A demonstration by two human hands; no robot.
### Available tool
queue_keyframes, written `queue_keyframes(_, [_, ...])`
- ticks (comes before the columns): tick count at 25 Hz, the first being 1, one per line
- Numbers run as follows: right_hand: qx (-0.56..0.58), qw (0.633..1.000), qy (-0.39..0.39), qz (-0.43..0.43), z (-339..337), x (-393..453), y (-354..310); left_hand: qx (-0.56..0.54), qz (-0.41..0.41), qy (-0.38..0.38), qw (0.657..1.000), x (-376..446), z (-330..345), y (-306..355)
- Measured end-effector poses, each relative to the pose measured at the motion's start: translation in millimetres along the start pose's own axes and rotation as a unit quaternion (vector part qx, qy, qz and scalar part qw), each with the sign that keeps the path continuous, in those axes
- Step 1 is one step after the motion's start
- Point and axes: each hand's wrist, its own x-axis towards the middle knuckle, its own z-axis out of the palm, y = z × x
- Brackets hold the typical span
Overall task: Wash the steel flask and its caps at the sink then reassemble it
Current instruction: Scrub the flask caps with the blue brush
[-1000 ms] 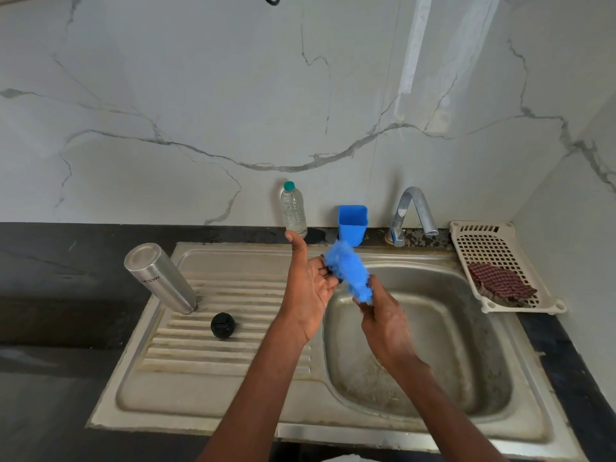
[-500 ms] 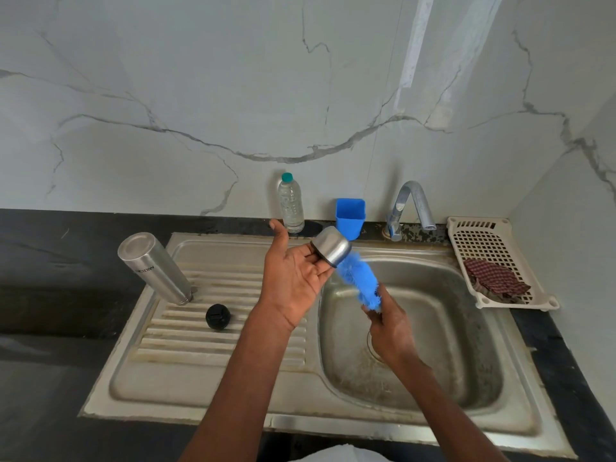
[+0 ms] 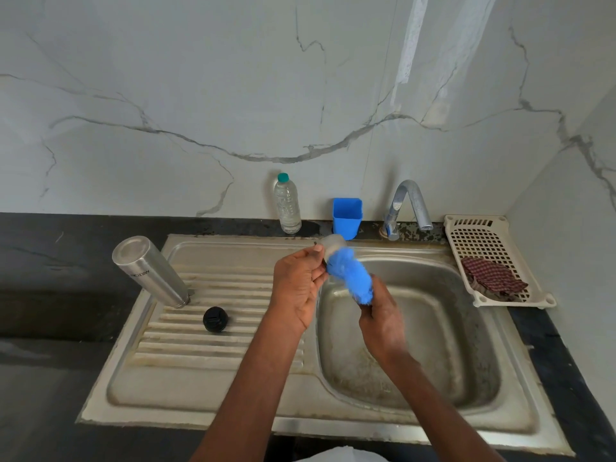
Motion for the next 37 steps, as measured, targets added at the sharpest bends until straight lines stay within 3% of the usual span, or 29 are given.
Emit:
queue_keyframes(10, [-0.003,0.999,-0.006,0.037,5,-4,4,-0.003,0.013,0.067,0.998,2,8,-7])
queue_keyframes(13, [-0.019,1.0,-0.015,-0.006,3,3,-6,0.001,0.009,0.059,0.998,3,10,-5])
queue_keyframes(19, [-0.007,1.0,-0.016,0.015,-1,-5,5,-0.08,-0.03,0.018,0.996,-1,2,4])
queue_keyframes(25, [0.018,1.0,-0.021,-0.014,1,-3,-3,-0.041,-0.036,-0.032,0.998,-1,-10,5])
queue_keyframes(32, [0.056,0.998,0.0,0.011,4,-9,-5,0.041,0.112,0.041,0.992,-1,-11,3])
queue_keyframes(37, [0.061,0.997,0.025,-0.045,4,8,-17,0.056,0.189,0.033,0.98,0,-9,5])
